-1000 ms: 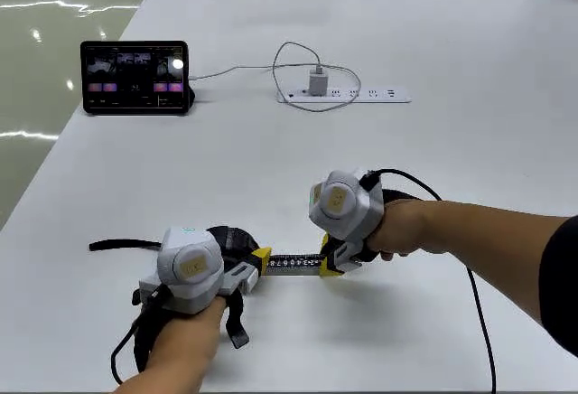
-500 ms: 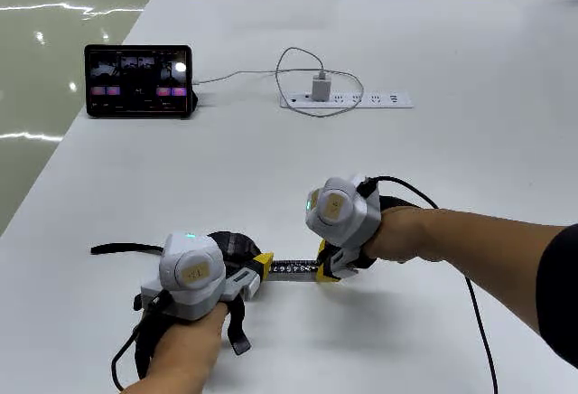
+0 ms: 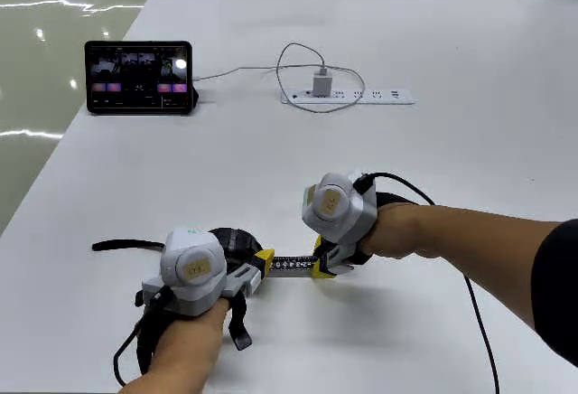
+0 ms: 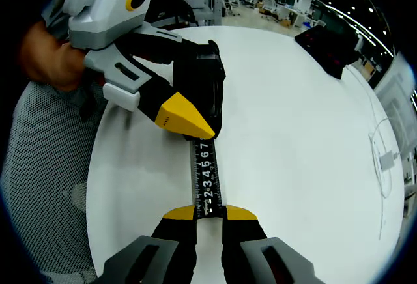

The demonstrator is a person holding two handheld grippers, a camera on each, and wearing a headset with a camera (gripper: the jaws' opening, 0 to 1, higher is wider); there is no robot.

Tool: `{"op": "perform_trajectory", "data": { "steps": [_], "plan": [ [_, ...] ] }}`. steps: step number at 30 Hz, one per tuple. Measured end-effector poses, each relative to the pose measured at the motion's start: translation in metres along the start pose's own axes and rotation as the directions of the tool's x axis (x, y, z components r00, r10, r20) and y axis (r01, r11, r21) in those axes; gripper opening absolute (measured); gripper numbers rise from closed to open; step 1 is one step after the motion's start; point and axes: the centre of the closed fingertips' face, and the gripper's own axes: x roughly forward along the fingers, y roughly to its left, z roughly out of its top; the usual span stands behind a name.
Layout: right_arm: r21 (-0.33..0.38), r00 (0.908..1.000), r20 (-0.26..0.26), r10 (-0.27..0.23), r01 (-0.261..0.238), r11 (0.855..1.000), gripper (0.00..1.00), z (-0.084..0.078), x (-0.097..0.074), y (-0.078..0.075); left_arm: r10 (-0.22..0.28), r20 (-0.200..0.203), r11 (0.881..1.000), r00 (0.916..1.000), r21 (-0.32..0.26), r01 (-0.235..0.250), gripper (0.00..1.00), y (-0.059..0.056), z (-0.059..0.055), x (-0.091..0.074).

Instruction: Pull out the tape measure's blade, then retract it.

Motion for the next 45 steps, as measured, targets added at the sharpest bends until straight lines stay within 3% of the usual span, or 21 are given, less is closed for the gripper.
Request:
{"op": "perform_trajectory", "data": {
  "steps": [45],
  "plan": [
    [0.006, 0.9987, 0.051, 0.009, -0.009, 1.000, 0.10, 0.019, 0.008, 0.002, -0.010, -0.004, 1.000, 0.9999, -0.023, 0.010, 0.64, 0.000, -0.001, -0.001]
  ]
}}
